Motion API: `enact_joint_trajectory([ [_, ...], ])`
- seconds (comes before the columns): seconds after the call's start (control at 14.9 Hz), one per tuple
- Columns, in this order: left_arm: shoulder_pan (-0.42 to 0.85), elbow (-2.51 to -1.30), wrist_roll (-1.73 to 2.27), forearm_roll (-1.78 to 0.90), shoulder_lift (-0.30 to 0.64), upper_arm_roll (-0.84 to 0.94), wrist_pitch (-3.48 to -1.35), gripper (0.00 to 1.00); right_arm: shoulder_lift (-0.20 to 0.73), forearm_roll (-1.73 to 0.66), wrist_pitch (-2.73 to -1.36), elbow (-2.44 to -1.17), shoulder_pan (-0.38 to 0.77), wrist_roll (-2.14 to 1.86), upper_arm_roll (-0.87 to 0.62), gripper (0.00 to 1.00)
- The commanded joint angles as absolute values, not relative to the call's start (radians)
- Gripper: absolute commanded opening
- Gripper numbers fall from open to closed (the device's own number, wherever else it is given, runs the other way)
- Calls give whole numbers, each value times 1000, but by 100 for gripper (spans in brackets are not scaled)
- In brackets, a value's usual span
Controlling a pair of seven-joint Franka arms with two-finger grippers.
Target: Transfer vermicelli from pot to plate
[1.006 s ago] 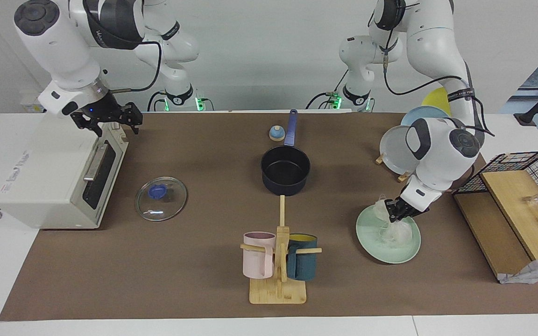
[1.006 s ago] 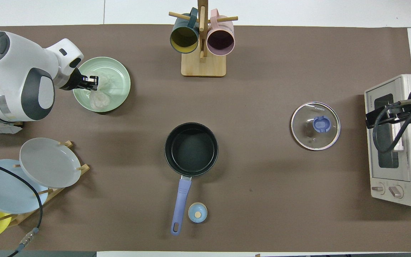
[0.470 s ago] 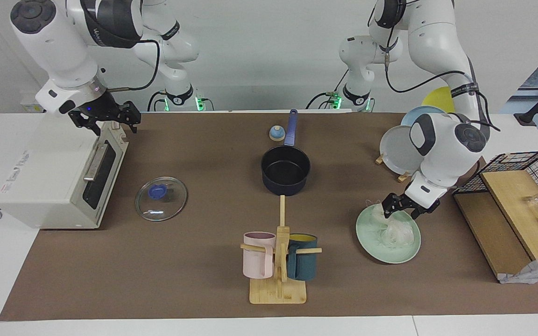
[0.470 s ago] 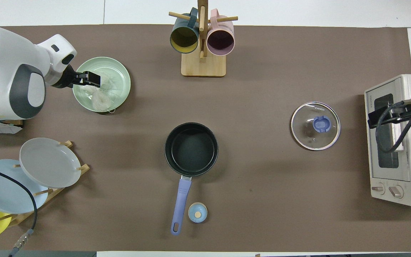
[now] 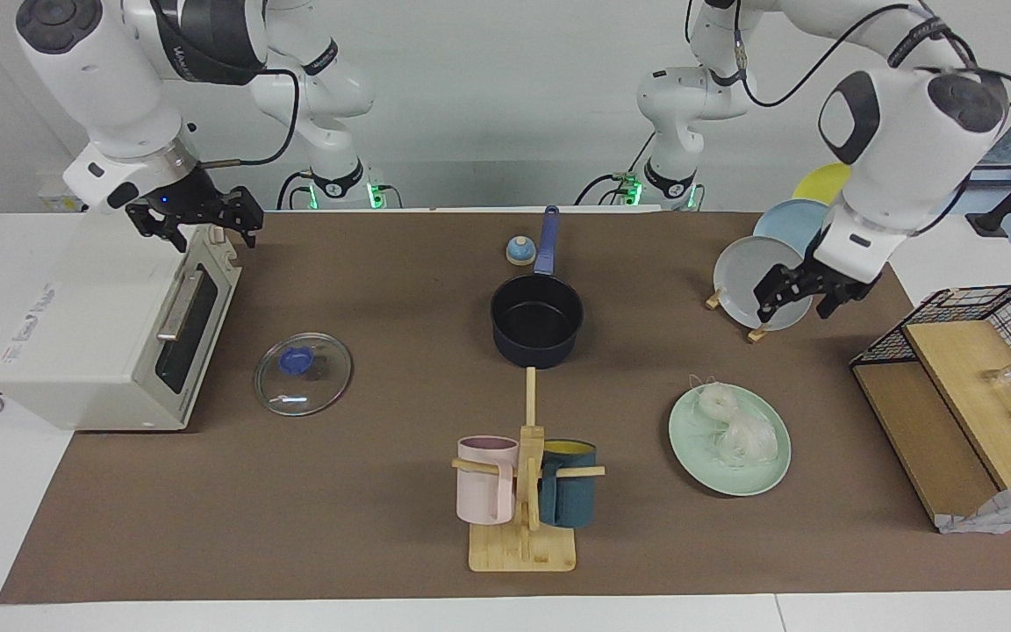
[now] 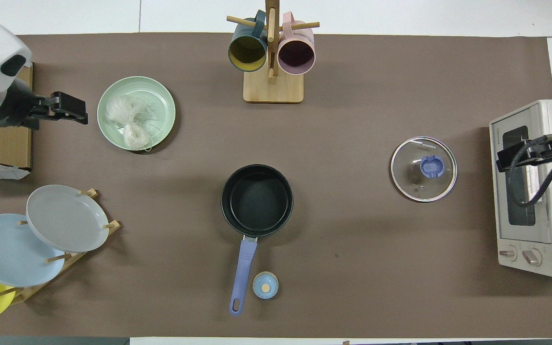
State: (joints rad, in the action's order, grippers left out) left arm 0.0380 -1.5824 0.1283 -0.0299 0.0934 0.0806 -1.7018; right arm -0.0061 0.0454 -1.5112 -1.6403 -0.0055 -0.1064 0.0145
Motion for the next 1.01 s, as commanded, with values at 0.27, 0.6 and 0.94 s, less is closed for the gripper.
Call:
enact_joint_trajectory([
  [0.27, 80, -1687, 181, -5, -110, 84, -1454, 100, -18, 38, -1500, -1632, -15, -94, 6, 100],
  [0.6, 80, -1629, 202, -17, -74, 75, -1480, 100, -18, 35, -1502, -1626, -15, -94, 5, 100],
  [0.94, 80, -1543, 202, -37, -21, 78, -1453, 100, -18, 18, -1537, -1624, -11, -95, 5, 100],
])
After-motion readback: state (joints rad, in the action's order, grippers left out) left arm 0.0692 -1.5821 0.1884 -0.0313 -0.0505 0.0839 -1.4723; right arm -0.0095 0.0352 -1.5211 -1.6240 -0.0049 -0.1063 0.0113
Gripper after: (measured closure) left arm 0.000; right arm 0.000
